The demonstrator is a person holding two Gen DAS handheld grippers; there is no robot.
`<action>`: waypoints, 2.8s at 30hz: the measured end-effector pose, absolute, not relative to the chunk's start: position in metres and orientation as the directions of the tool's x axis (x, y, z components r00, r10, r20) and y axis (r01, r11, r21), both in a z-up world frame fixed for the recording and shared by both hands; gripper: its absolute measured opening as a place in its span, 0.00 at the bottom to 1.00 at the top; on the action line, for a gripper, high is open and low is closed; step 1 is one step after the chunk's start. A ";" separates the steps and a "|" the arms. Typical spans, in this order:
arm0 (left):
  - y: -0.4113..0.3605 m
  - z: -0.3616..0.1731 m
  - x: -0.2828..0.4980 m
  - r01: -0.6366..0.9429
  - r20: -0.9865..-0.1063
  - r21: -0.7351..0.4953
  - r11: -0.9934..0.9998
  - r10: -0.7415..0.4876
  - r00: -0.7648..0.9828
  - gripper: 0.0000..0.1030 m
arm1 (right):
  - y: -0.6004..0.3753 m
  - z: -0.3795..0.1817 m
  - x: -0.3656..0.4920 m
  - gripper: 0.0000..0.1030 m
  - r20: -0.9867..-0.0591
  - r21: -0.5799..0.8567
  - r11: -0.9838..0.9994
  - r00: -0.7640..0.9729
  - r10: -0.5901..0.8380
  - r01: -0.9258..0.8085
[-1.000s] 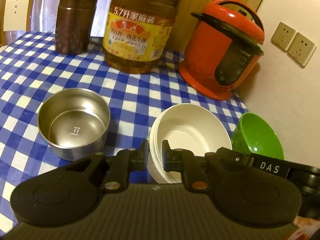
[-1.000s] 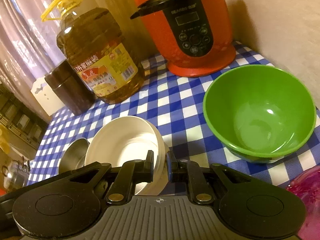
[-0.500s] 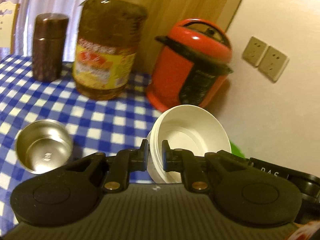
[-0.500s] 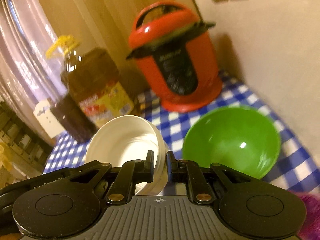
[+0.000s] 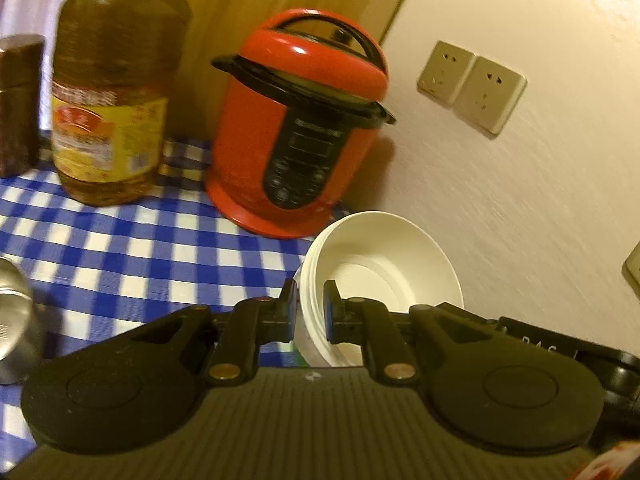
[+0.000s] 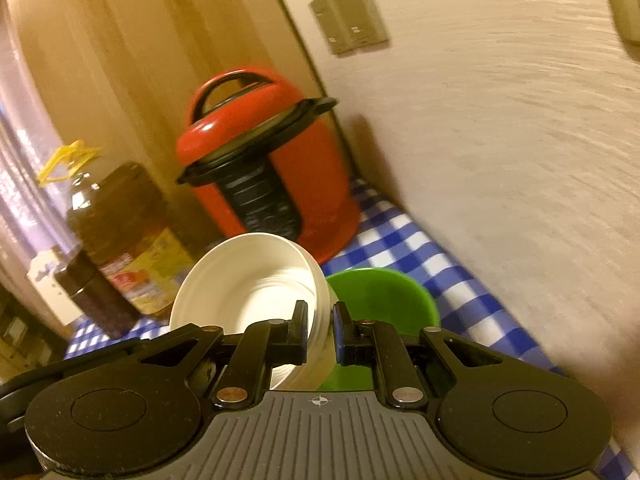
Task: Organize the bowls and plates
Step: 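Carry the white container over the green bowl with both grippers, then lower the white container into the green bowl and open both grippers, then move both grippers to the rim of the steel bowl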
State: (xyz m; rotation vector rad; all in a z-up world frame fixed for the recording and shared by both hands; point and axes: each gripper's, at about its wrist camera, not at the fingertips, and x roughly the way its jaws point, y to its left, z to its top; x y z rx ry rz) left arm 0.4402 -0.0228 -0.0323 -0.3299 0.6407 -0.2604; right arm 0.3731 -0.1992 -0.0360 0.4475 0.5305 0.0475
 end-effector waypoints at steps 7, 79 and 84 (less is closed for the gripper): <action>-0.038 -0.050 0.458 0.158 -0.552 -0.389 0.908 -0.367 0.749 0.11 | -0.213 -0.051 0.378 0.12 -0.508 0.400 0.905 0.857 0.088 0.144; 0.006 -0.058 0.446 0.087 -0.545 -0.320 0.943 -0.259 0.797 0.33 | -0.204 -0.058 0.364 0.32 -0.407 0.388 0.907 0.913 0.010 0.163; 0.024 -0.053 0.426 0.051 -0.538 -0.319 0.947 -0.225 0.813 0.33 | -0.181 -0.054 0.359 0.32 -0.386 0.381 0.920 0.920 0.062 0.098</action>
